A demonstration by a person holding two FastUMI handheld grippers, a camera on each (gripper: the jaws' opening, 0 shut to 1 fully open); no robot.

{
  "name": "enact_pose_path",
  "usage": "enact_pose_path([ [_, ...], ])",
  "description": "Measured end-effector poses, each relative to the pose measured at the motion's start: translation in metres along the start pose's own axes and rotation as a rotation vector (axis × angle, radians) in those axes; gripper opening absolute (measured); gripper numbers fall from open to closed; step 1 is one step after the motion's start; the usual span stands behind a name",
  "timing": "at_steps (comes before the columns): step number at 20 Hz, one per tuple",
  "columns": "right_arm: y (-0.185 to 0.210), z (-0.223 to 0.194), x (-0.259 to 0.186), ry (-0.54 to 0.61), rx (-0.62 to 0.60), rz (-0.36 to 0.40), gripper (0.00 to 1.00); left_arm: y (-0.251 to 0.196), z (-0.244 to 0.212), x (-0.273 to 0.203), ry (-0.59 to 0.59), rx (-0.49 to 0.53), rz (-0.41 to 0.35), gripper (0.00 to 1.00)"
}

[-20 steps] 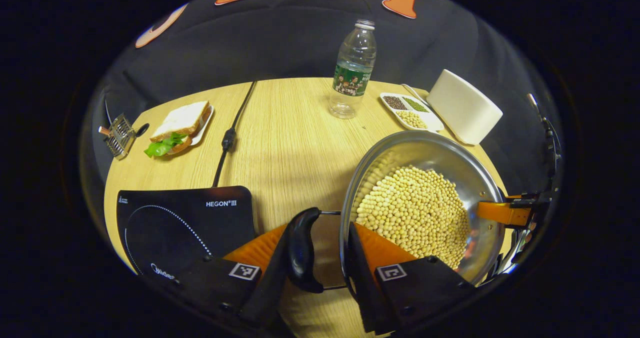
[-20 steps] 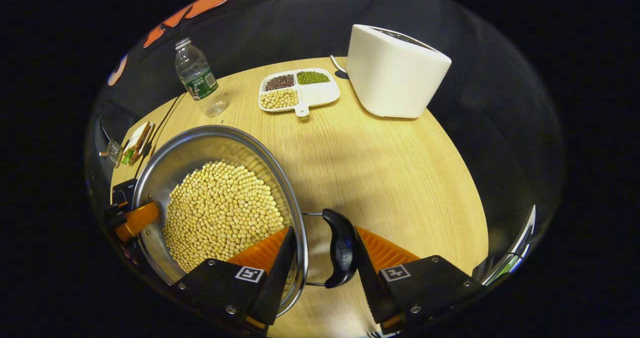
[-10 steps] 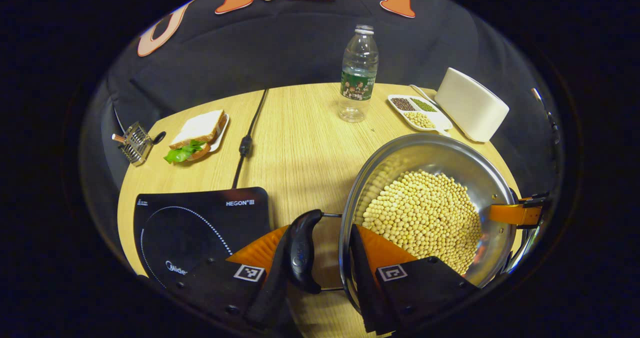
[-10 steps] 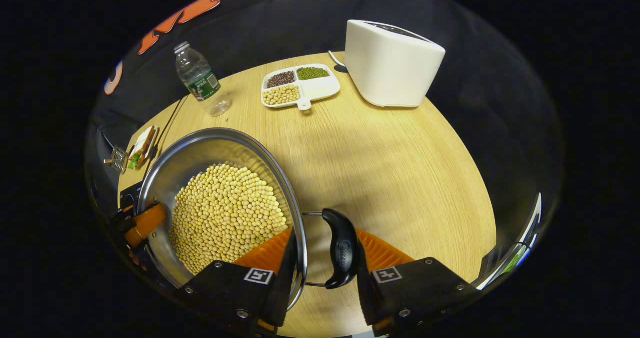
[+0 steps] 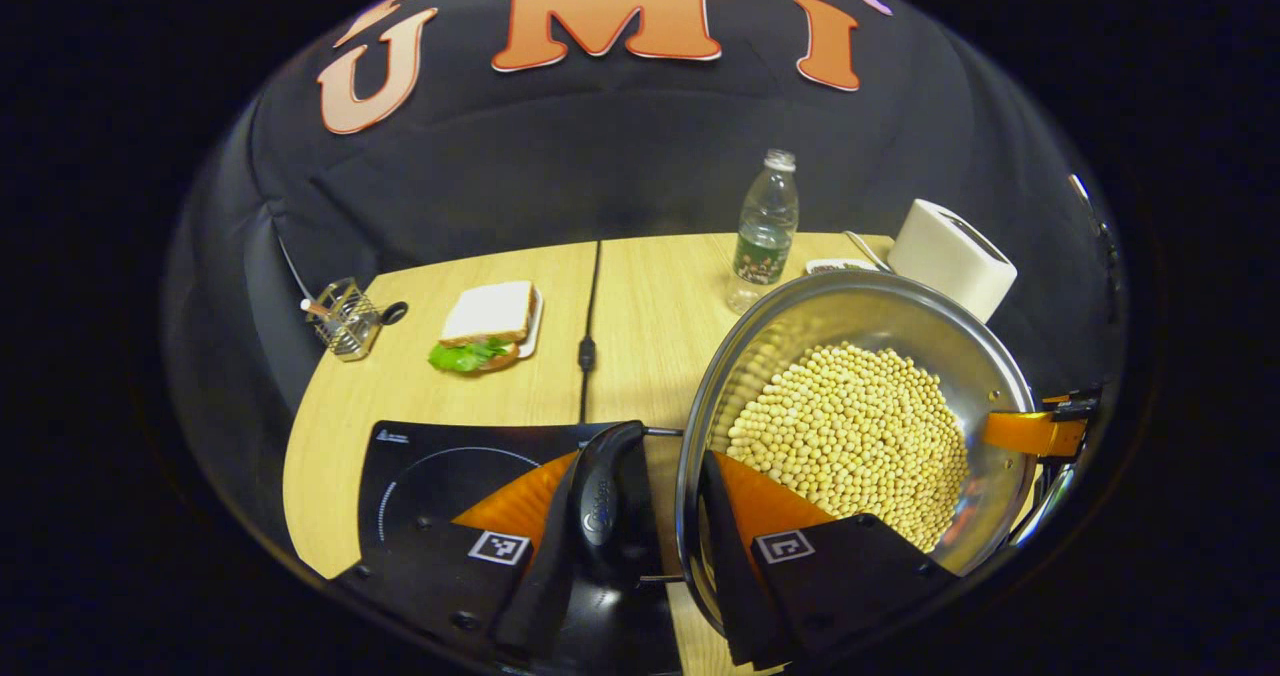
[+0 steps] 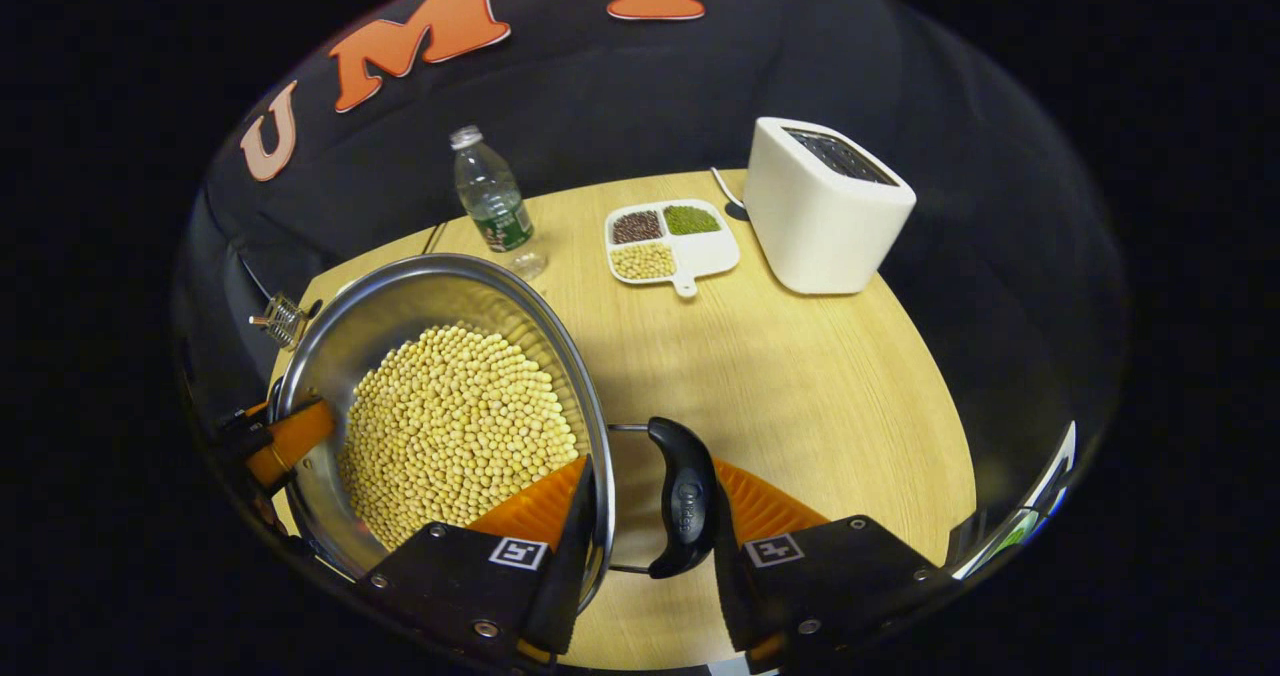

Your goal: First push the handle of the pot to place it horizontally, then grasp the pot with both hands and set it on the induction cooktop.

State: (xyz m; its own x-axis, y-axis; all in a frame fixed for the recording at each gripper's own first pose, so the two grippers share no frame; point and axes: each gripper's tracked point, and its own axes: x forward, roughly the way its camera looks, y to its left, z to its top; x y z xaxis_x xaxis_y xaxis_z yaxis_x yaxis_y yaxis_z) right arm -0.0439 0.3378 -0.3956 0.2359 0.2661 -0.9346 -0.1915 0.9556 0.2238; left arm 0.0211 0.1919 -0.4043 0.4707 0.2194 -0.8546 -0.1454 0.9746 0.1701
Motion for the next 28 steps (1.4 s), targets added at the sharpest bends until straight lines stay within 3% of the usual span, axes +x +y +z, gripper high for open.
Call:
enact_pose_path([
  [11, 0.128, 0.020, -0.029, -0.030, -0.150, 0.122, 0.57, 0.133, 0.006, -0.065, -0.025, -0.093, 0.139, 0.67],
  [19, 0.218, 0.031, -0.031, -0.040, -0.221, 0.182, 0.57, 0.226, 0.014, -0.081, -0.037, -0.126, 0.211, 0.66],
  [28, 0.257, 0.016, -0.008, 0.019, -0.223, 0.161, 0.57, 0.229, 0.007, -0.074, 0.014, -0.126, 0.209, 0.68],
])
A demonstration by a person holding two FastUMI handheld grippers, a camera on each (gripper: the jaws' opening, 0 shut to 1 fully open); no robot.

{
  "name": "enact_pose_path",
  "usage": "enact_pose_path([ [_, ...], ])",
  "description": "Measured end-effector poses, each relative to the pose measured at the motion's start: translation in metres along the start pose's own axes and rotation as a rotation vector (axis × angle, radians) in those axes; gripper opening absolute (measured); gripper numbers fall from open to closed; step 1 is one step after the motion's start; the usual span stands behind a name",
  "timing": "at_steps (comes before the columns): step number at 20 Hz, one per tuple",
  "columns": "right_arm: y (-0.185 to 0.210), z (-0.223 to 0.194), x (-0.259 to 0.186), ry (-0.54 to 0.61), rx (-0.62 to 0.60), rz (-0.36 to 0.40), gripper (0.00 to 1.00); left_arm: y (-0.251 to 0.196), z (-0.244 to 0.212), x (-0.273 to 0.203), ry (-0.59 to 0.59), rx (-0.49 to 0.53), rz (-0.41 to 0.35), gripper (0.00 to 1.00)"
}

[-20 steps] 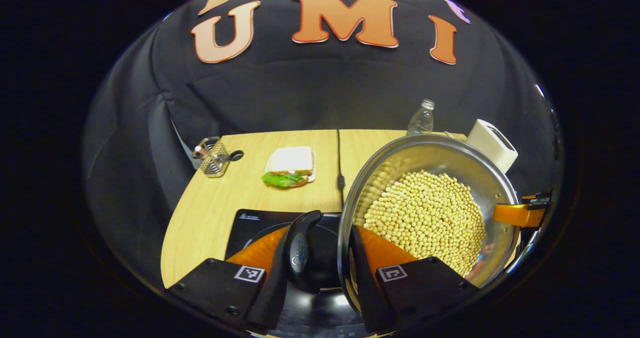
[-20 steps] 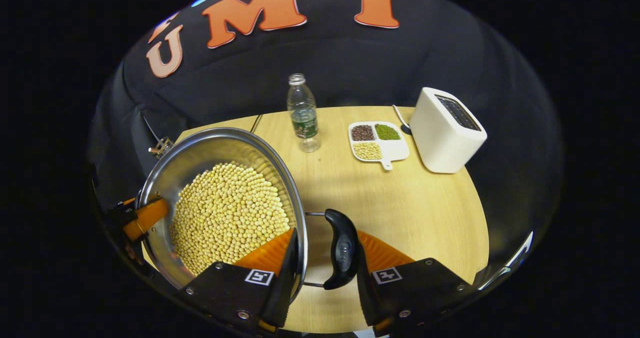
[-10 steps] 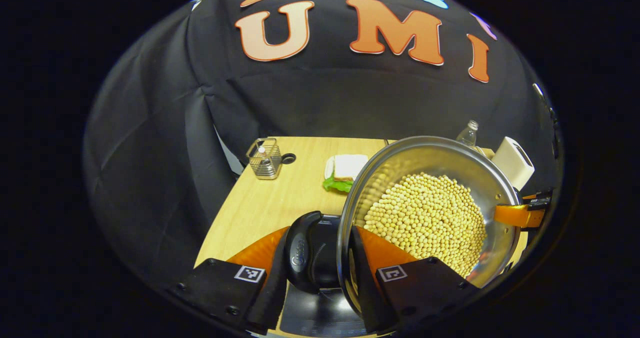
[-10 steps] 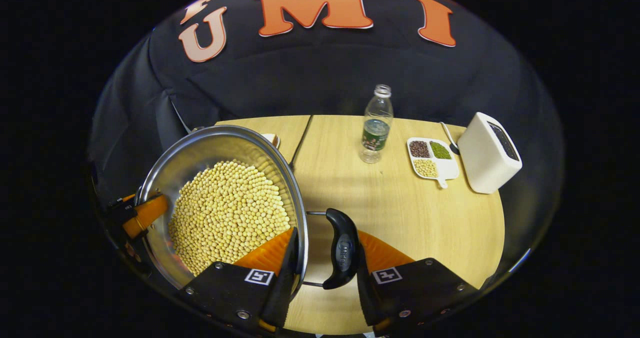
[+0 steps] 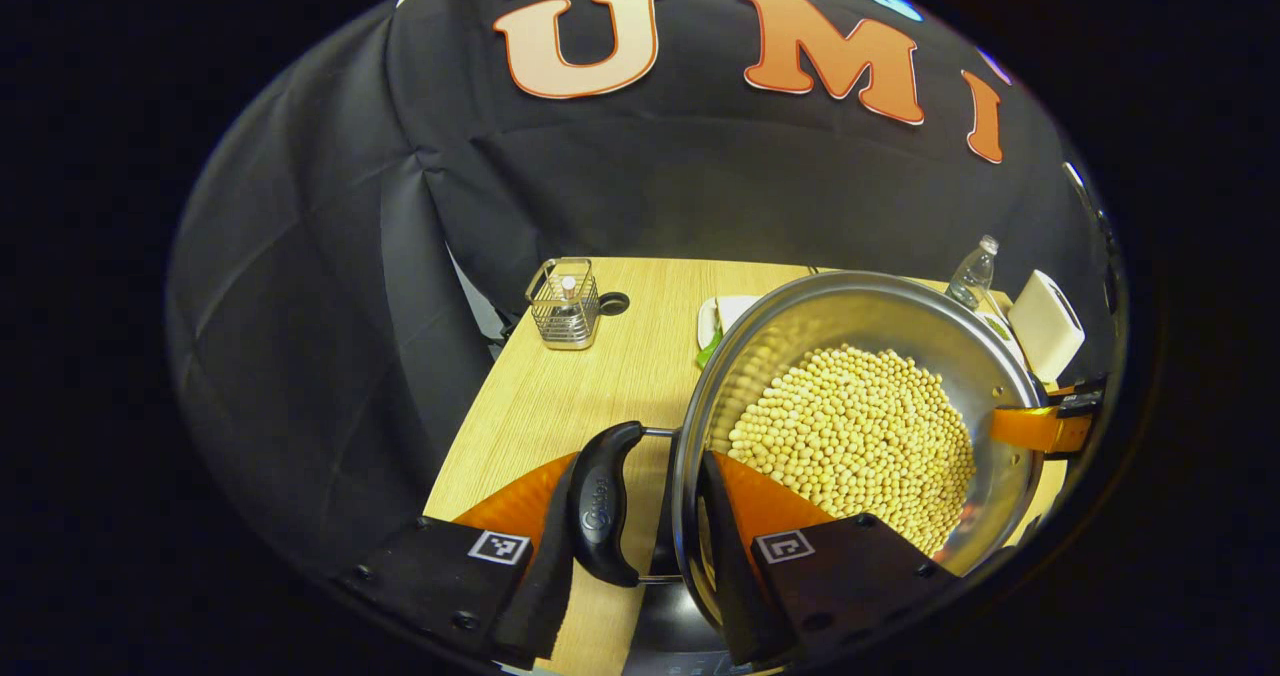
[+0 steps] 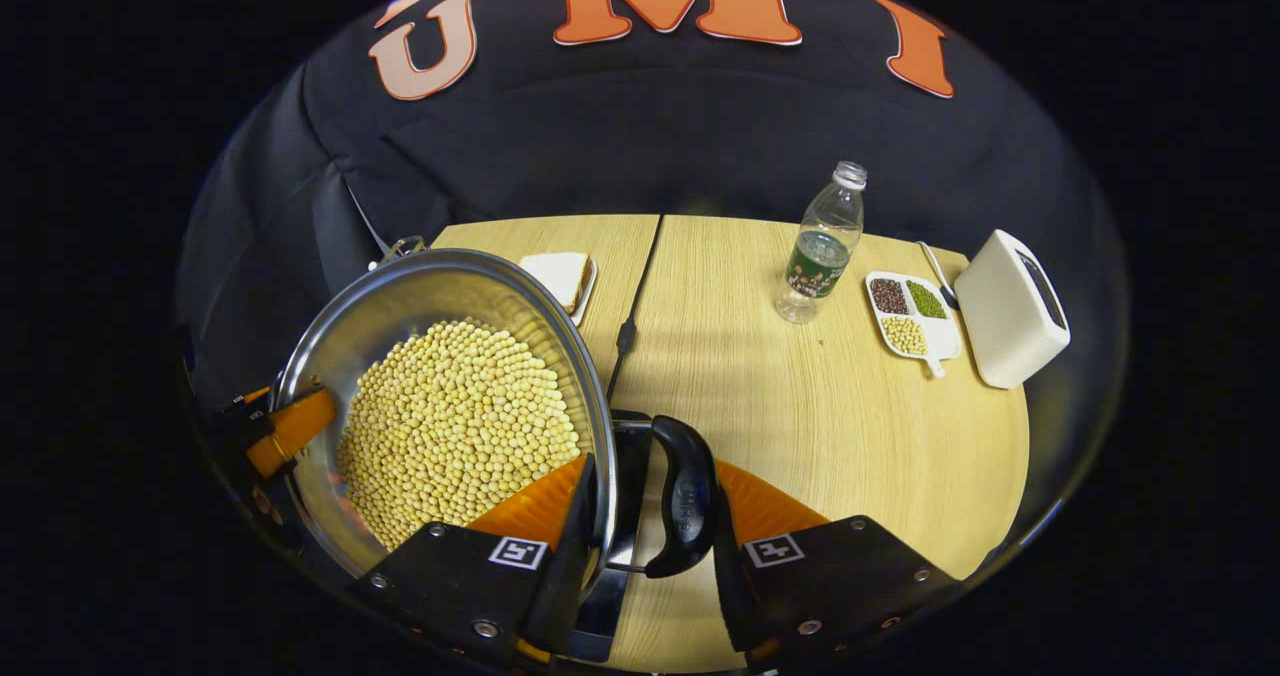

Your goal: First push the handle of the pot to place it horizontally, then grasp the pot with both hands and set it on the induction cooktop.

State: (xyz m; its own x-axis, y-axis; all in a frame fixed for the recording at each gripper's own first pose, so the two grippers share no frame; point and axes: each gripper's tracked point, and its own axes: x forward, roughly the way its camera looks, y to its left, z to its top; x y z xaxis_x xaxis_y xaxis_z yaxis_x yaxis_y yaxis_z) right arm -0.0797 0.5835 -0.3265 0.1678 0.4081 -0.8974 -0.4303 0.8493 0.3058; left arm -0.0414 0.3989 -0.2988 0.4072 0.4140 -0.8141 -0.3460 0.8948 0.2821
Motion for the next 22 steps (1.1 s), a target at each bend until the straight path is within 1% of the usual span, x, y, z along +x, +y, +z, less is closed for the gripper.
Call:
enact_pose_path([
  [4, 0.011, -0.007, 0.020, 0.028, -0.003, -0.024, 0.58, 0.003, 0.000, 0.000, 0.035, -0.020, -0.007, 0.68],
  [7, 0.016, -0.017, 0.038, 0.055, 0.002, -0.033, 0.58, 0.001, 0.000, 0.004, 0.055, -0.011, -0.012, 0.67],
  [9, 0.019, -0.023, 0.042, 0.068, 0.011, -0.037, 0.58, 0.001, 0.002, 0.005, 0.064, -0.012, -0.014, 0.68],
  [10, 0.019, -0.025, 0.043, 0.070, 0.015, -0.039, 0.58, 0.002, 0.003, 0.005, 0.067, -0.011, -0.015, 0.67],
  [13, 0.022, -0.031, 0.047, 0.075, 0.023, -0.044, 0.58, 0.003, 0.005, 0.003, 0.067, -0.011, -0.019, 0.67],
  [15, 0.018, -0.029, 0.049, 0.075, 0.025, -0.045, 0.58, 0.004, 0.005, 0.004, 0.066, -0.018, -0.022, 0.68],
  [16, 0.016, -0.029, 0.051, 0.074, 0.025, -0.045, 0.58, 0.004, 0.005, 0.005, 0.062, -0.018, -0.023, 0.67],
  [17, 0.016, -0.029, 0.053, 0.074, 0.025, -0.046, 0.58, 0.004, 0.003, 0.003, 0.060, -0.021, -0.024, 0.68],
  [20, 0.016, -0.026, 0.053, 0.057, 0.013, -0.045, 0.58, 0.004, 0.004, 0.004, 0.047, -0.027, -0.027, 0.67],
  [21, 0.016, -0.025, 0.055, 0.052, 0.009, -0.043, 0.58, 0.005, -0.001, 0.004, 0.053, -0.031, -0.031, 0.68],
  [22, 0.015, -0.023, 0.056, 0.047, 0.014, -0.038, 0.57, 0.004, 0.003, 0.004, 0.033, -0.032, -0.036, 0.67],
])
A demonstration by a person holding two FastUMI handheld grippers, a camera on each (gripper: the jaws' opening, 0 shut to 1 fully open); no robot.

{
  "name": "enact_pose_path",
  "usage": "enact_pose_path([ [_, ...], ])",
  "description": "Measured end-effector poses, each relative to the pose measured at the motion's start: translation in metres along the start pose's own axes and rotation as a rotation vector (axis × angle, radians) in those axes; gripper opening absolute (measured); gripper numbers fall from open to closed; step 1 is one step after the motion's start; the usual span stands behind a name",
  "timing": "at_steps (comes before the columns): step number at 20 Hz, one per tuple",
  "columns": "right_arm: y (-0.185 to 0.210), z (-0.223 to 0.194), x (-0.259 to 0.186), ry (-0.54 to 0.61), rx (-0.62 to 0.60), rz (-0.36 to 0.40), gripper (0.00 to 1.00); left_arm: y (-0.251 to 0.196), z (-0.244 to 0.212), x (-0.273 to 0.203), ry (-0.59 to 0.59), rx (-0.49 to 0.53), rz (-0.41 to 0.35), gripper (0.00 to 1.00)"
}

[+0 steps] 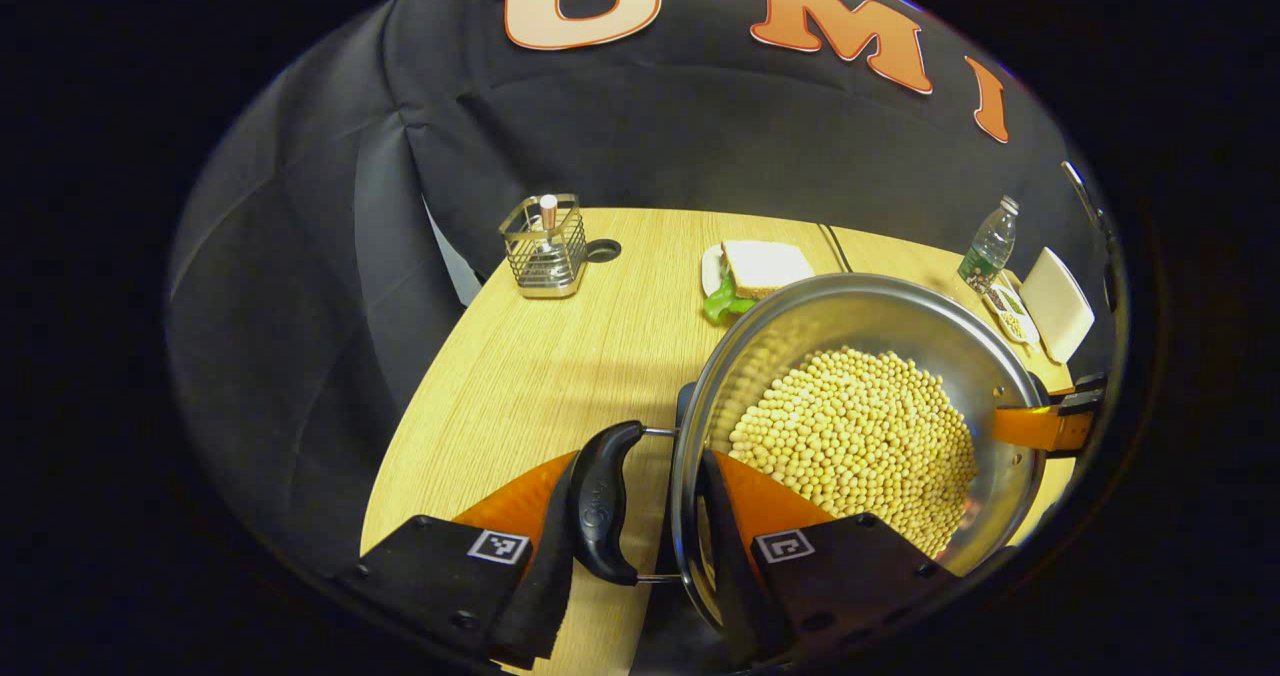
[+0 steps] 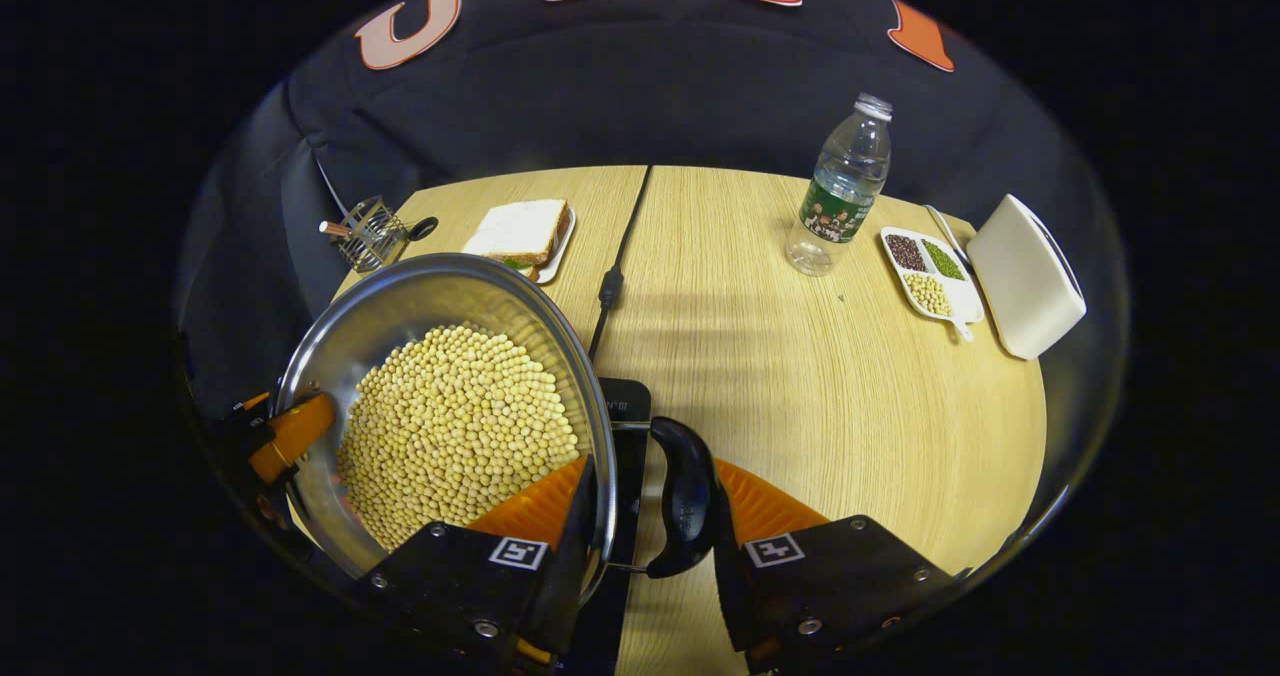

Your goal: First push the handle of the pot to place it horizontally, then grasp the pot with both hands and set it on the induction cooktop.

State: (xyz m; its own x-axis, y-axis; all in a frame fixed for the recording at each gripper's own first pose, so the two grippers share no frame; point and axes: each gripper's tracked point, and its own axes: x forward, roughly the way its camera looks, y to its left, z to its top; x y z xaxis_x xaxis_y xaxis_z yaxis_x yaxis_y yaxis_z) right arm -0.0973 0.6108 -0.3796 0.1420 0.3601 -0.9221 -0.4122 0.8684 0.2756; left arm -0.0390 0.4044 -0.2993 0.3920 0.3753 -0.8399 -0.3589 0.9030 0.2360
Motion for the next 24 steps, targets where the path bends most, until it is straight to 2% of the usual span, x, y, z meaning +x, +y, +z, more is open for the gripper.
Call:
enact_pose_path([
  [3, -0.002, 0.000, 0.000, 0.004, -0.003, 0.021, 0.62, 0.001, -0.004, -0.001, -0.001, 0.029, 0.018, 0.74],
  [5, -0.007, 0.006, -0.007, -0.040, -0.014, 0.022, 0.66, 0.001, -0.001, -0.005, -0.023, 0.040, 0.040, 0.78],
  [7, -0.012, 0.010, -0.018, -0.074, -0.031, 0.048, 0.75, 0.003, 0.006, -0.016, -0.054, 0.041, 0.058, 0.77],
  [9, -0.019, 0.015, -0.034, -0.124, -0.028, 0.082, 0.81, 0.009, 0.017, -0.033, -0.098, 0.052, 0.088, 0.82],
  [10, -0.027, 0.021, -0.045, -0.164, -0.031, 0.092, 0.86, 0.007, 0.027, -0.042, -0.134, 0.049, 0.092, 0.90],
  [11, -0.037, 0.027, -0.055, -0.205, -0.040, 0.088, 0.88, 0.002, 0.035, -0.056, -0.163, 0.044, 0.089, 0.93],
  [12, -0.057, 0.023, -0.064, -0.246, -0.048, 0.080, 0.89, -0.002, 0.045, -0.071, -0.194, 0.042, 0.092, 0.97],
  [13, -0.073, 0.028, -0.076, -0.282, -0.053, 0.073, 0.89, -0.005, 0.056, -0.087, -0.229, 0.042, 0.101, 0.94],
  [16, -0.126, 0.041, -0.122, -0.393, -0.055, 0.041, 0.90, -0.027, 0.089, -0.131, -0.340, 0.035, 0.112, 0.98],
  [18, -0.168, 0.054, -0.154, -0.481, -0.062, 0.004, 0.90, -0.042, 0.119, -0.169, -0.417, 0.019, 0.095, 0.97],
  [19, -0.184, 0.059, -0.171, -0.515, -0.071, -0.014, 0.91, -0.053, 0.132, -0.186, -0.458, 0.012, 0.088, 0.94],
  [20, -0.198, 0.064, -0.191, -0.551, -0.081, -0.029, 0.91, -0.062, 0.144, -0.202, -0.495, 0.006, 0.077, 0.98],
  [24, -0.253, 0.100, -0.282, -0.750, -0.092, -0.055, 0.91, -0.100, 0.192, -0.266, -0.663, 0.001, 0.049, 0.97],
])
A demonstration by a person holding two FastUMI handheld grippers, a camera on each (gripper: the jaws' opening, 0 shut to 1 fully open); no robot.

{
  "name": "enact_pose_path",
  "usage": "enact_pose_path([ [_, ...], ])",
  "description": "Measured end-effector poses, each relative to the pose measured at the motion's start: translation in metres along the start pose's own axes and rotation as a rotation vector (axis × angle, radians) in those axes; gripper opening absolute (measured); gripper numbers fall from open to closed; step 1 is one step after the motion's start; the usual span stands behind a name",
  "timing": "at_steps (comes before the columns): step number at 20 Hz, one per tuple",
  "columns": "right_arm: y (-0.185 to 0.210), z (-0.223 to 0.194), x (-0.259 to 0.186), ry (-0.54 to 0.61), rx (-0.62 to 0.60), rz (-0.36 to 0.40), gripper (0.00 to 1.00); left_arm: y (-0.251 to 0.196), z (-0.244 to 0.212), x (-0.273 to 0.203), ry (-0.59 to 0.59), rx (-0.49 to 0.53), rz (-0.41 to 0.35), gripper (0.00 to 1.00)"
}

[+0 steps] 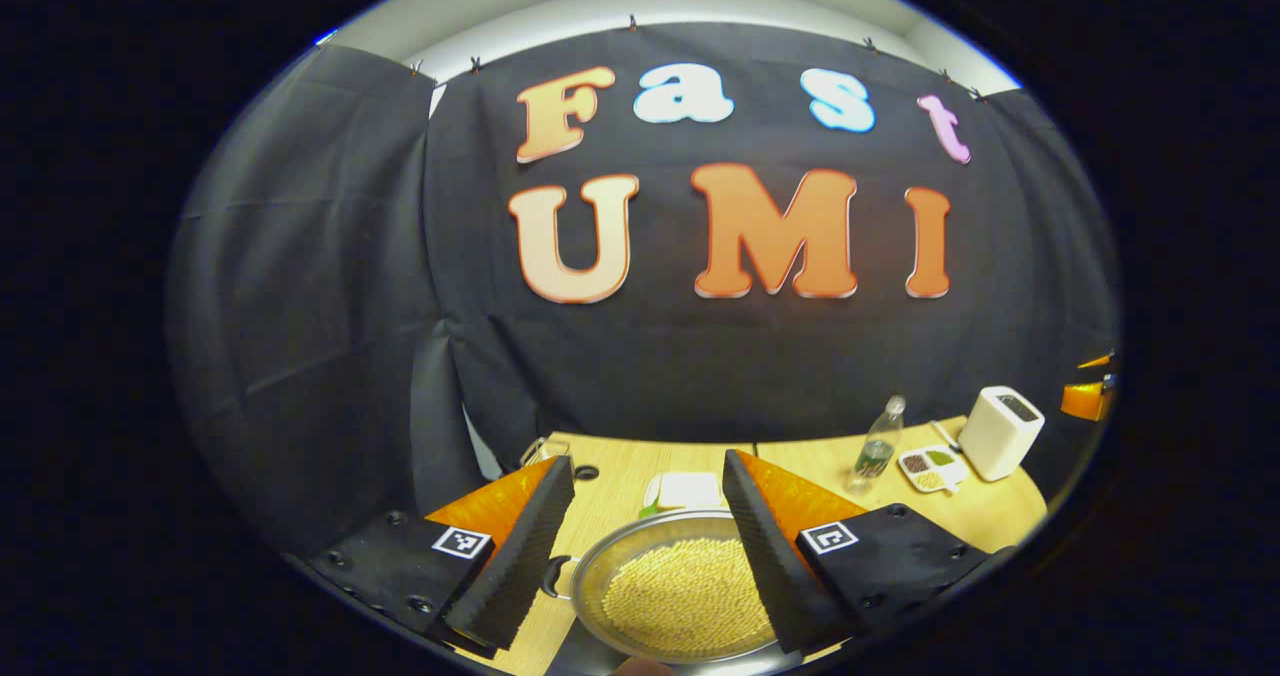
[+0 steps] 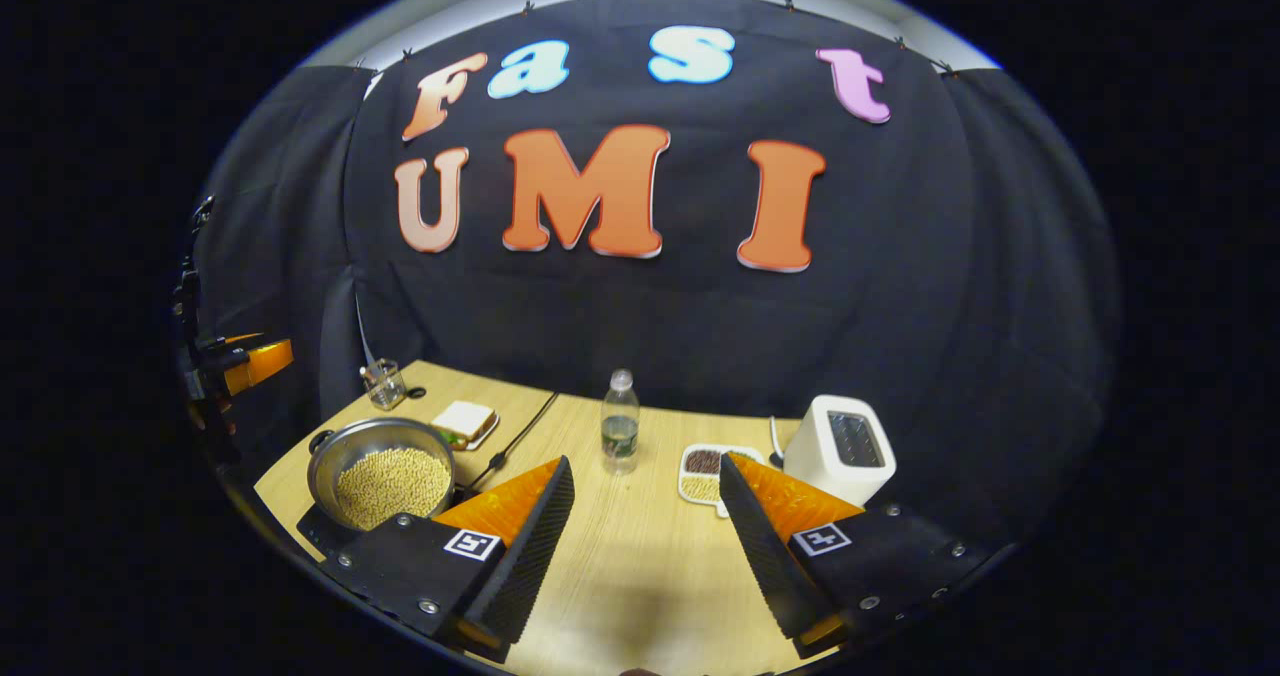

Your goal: First push the handle of the pot to place it horizontally, then grasp the pot with both hands and set it on the induction cooktop.

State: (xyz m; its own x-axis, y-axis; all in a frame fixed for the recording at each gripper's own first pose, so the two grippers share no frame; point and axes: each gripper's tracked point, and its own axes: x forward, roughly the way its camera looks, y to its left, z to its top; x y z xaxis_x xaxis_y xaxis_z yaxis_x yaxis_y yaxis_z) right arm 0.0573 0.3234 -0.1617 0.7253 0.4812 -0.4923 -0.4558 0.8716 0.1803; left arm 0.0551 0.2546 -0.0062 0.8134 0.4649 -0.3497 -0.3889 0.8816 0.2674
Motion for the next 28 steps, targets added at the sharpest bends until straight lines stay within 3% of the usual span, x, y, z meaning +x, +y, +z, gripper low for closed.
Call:
enact_pose_path([
  [7, -0.097, 0.109, -0.080, -0.216, -0.024, -0.086, 0.92, -0.042, 0.127, -0.048, -0.234, -0.087, -0.063, 1.00],
  [8, -0.108, 0.123, -0.089, -0.247, -0.028, -0.105, 0.92, -0.043, 0.147, -0.054, -0.272, -0.096, -0.070, 0.93],
  [9, -0.117, 0.138, -0.099, -0.278, -0.025, -0.118, 0.93, -0.044, 0.166, -0.059, -0.305, -0.103, -0.073, 0.96],
  [12, -0.136, 0.169, -0.124, -0.361, -0.036, -0.168, 0.98, -0.045, 0.208, -0.075, -0.400, -0.115, -0.076, 0.93],
  [14, -0.137, 0.184, -0.131, -0.403, -0.037, -0.183, 0.98, -0.048, 0.233, -0.081, -0.460, -0.116, -0.066, 0.98],
  [21, -0.136, 0.227, -0.158, -0.497, -0.037, -0.194, 0.93, -0.055, 0.285, -0.114, -0.633, -0.136, -0.076, 0.93],
  [22, -0.133, 0.231, -0.159, -0.506, -0.042, -0.190, 0.89, -0.054, 0.290, -0.116, -0.649, -0.141, -0.070, 0.95],
  [23, -0.131, 0.235, -0.162, -0.514, -0.046, -0.186, 0.97, -0.053, 0.294, -0.120, -0.662, -0.149, -0.069, 0.95],
  [25, -0.129, 0.238, -0.165, -0.519, -0.054, -0.186, 0.89, -0.053, 0.297, -0.127, -0.688, -0.164, -0.072, 0.96],
  [27, -0.132, 0.245, -0.166, -0.535, -0.059, -0.205, 0.97, -0.053, 0.302, -0.130, -0.714, -0.189, -0.089, 0.95],
  [28, -0.132, 0.247, -0.167, -0.541, -0.059, -0.213, 0.94, -0.052, 0.302, -0.130, -0.723, -0.197, -0.088, 0.93],
])
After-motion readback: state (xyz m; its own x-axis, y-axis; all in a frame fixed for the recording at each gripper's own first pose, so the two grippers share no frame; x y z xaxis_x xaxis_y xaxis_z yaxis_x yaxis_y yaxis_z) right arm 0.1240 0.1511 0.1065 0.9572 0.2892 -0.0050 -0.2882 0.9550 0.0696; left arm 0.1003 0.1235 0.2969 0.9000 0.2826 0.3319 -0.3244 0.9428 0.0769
